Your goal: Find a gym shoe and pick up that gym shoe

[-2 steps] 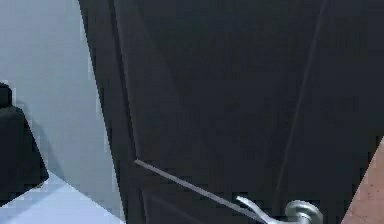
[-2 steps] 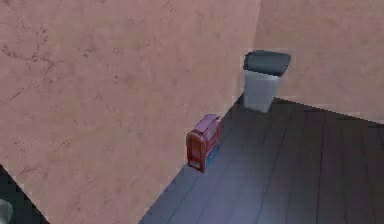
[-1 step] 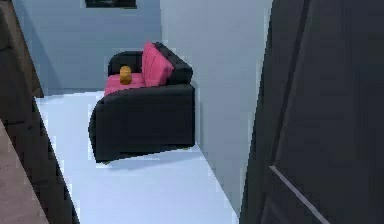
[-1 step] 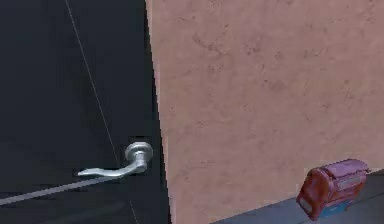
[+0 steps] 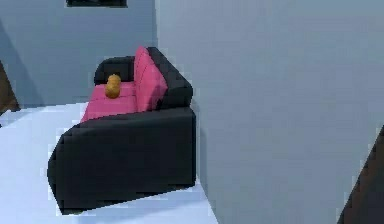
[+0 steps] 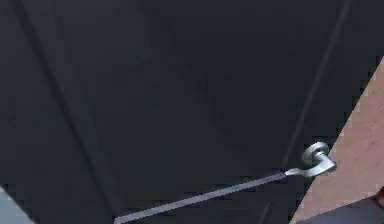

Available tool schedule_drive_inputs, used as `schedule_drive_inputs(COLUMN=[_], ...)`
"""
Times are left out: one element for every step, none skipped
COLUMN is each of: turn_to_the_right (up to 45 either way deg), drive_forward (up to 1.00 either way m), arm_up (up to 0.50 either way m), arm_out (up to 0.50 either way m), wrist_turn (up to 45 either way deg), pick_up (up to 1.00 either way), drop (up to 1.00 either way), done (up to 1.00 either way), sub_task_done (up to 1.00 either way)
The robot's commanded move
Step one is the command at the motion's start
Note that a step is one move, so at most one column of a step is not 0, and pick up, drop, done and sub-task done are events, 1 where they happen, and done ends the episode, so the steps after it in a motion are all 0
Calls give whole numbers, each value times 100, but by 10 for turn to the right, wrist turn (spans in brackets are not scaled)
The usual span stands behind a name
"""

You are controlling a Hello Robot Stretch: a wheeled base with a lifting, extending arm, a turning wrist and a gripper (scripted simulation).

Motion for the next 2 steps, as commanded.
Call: schedule_drive_inputs(turn_to_the_right=[-150, 0], drive_forward=[0, 45], arm_up=[0, 0], arm_out=[0, 0], wrist_turn=[0, 0], pick_up=[0, 0], drop=[0, 0], done=[0, 0], sub_task_done=[0, 0])
